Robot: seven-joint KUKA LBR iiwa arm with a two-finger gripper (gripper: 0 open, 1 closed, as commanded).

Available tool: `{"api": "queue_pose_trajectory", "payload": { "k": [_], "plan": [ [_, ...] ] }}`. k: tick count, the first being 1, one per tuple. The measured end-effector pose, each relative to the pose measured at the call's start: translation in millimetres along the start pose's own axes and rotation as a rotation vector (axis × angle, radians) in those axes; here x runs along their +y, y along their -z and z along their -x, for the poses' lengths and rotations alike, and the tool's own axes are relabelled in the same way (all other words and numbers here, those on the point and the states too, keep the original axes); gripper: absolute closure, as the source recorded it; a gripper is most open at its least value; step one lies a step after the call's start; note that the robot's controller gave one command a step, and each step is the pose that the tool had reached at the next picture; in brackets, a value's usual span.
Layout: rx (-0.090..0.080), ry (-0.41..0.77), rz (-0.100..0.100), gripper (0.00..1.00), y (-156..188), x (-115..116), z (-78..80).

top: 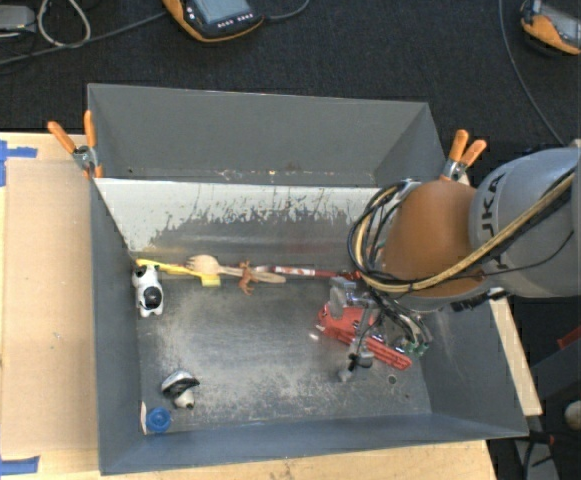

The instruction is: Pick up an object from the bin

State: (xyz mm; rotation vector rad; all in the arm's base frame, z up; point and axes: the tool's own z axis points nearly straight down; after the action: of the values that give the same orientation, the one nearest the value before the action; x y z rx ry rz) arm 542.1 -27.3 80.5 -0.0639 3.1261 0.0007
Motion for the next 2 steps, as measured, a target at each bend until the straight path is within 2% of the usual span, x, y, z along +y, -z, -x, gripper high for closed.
{"api": "queue_pose_trajectory", "payload": {
  "k": [1, 2],
  "plan": [
    [0.004, -0.031, -0.001, 1.0, -3.2, -25.8, 10.8],
    [0.004, -0.031, -0.001, 1.0, -3.2, -25.7, 10.8]
  ]
}}
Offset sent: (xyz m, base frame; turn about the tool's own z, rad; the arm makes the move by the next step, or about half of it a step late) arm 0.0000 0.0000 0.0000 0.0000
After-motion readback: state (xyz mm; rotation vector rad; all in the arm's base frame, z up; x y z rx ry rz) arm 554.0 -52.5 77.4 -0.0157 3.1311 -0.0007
